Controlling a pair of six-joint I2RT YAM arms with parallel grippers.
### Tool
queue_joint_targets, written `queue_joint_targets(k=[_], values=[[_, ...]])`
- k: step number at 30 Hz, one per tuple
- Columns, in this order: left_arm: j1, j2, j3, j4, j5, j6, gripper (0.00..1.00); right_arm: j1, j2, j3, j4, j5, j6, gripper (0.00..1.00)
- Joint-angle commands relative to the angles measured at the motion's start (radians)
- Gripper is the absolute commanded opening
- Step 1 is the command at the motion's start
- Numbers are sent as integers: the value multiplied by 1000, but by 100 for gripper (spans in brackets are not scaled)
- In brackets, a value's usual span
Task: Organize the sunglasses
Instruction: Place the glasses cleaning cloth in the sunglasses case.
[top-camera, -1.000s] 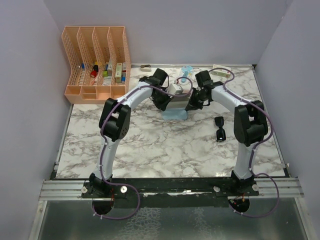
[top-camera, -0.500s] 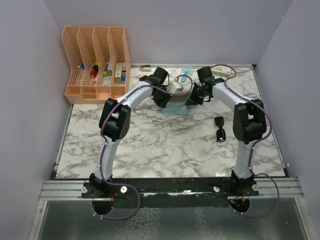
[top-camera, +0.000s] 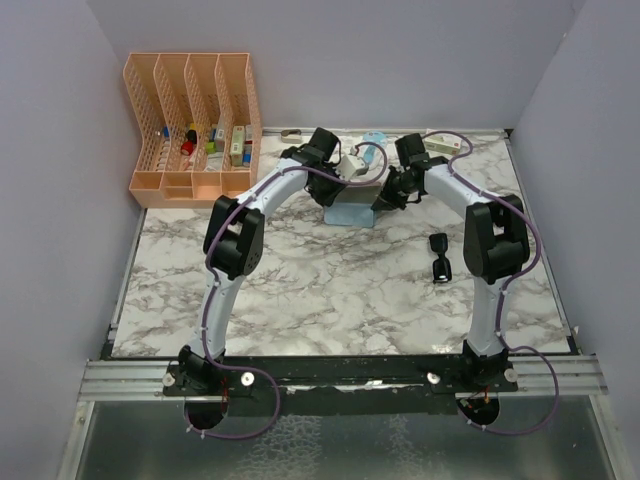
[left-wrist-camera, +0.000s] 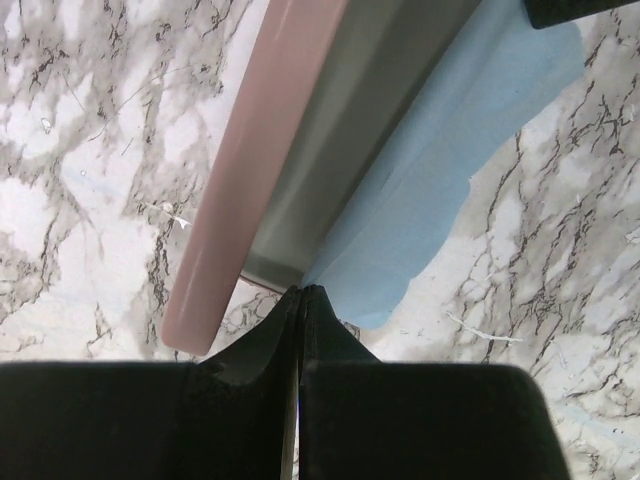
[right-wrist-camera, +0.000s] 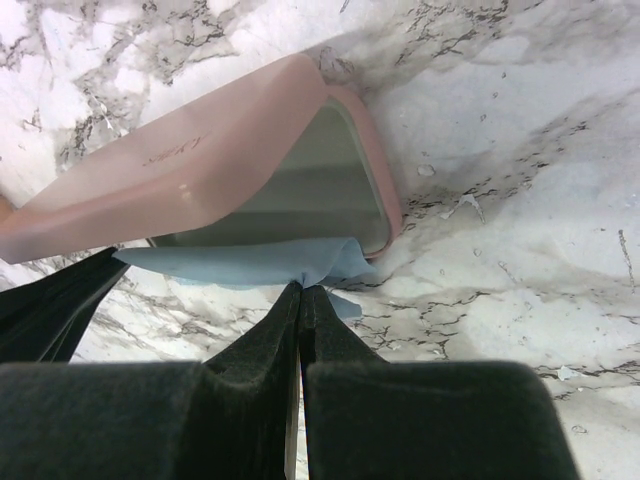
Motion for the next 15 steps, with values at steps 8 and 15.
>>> queue_joint_targets(k=[8,15], values=[[-11,34,39,-23,-34,2,0,-24,13,16,55,9,31,1],[-12,35,52,-12,-52,-13,0,-29,27,27,67,4,40,1]])
